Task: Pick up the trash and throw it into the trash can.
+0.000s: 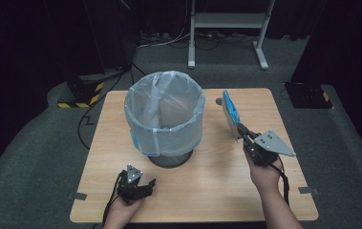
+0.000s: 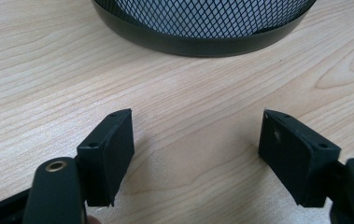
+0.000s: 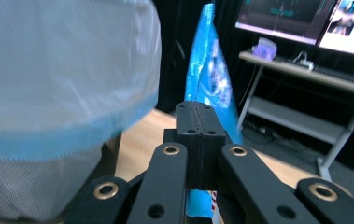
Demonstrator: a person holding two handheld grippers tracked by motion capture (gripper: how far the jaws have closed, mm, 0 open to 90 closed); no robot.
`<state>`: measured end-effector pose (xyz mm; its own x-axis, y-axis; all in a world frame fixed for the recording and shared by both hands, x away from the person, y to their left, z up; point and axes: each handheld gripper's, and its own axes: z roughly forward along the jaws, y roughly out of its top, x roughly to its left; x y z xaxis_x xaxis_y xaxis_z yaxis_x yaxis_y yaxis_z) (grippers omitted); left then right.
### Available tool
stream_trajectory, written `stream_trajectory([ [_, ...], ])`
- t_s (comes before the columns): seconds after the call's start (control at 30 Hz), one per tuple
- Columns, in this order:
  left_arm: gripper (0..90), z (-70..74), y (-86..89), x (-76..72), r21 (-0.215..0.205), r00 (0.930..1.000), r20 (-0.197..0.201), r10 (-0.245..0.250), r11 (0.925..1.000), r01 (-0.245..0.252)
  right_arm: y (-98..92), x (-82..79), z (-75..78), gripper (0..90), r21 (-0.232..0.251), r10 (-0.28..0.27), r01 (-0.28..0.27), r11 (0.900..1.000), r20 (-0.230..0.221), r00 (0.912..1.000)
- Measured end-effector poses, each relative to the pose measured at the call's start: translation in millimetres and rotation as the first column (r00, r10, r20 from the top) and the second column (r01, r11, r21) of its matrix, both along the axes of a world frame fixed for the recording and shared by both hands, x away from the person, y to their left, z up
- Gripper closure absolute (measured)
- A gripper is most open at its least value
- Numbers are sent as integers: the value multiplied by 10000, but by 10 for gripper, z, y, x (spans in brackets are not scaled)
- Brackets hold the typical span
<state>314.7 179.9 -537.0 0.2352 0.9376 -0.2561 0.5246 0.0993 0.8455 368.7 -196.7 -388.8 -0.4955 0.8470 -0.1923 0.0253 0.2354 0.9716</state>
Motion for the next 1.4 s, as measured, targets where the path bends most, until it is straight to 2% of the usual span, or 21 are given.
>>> stream_trajectory([
  [0.07,267,-4,-13,5,-161,9999,101,100,9998,-99,-5,-43,106,900,137,7,-12,9999,331,9995],
  [0.2,268,-4,-12,4,-132,9999,98,92,9999,-90,-24,-77,195,900,445,35,-58,9990,523,9986],
  [0.23,268,-4,-12,3,-130,9999,99,93,9999,-92,-33,-106,248,900,579,7,-48,9983,716,9974],
  [0.57,267,-4,-11,3,-133,9999,96,93,9999,-91,-58,-218,497,900,967,0,-137,9952,1403,9901],
  [0.6,267,-4,-11,3,-129,9999,94,90,9999,-89,-55,-254,561,900,1094,35,-213,9938,1603,9871],
  [0.73,268,-3,-11,3,-134,9999,94,92,9999,-90,-30,-316,662,900,1125,119,-340,9931,1922,9813],
  [0.77,268,-4,-13,4,-164,9999,105,105,9998,-104,-6,-361,734,900,1171,195,-455,9921,2149,9765],
  [0.87,267,-4,-13,4,-173,9999,109,110,9998,-108,16,-398,795,900,1213,222,-513,9913,2305,9728],
  [1.0,266,-3,-11,4,-162,9999,87,73,9998,-72,70,-459,935,900,1310,370,-738,9886,2636,9639],
  [1.03,264,-3,-12,4,-176,9999,89,71,9998,-69,114,-485,1012,900,1338,484,-885,9870,2776,9595],
  [1.17,264,-3,-11,5,-191,9999,92,52,9998,-50,176,-512,1102,900,1298,598,-1023,9862,2969,9530],
  [1.23,263,-4,-11,4,-176,9999,92,44,9998,-43,252,-516,1190,900,1271,695,-1149,9852,3165,9460],
  [1.27,263,-4,-11,4,-179,9999,92,43,9998,-41,252,-516,1190,900,1271,695,-1149,9852,3165,9460],
  [1.37,261,-1,-4,2,-89,10000,39,-24,10000,24,383,-497,1305,900,1192,927,-1398,9830,3353,9375],
  [1.4,261,-1,-4,2,-99,10000,44,-20,9999,20,383,-497,1305,900,1192,927,-1398,9830,3353,9375],
])
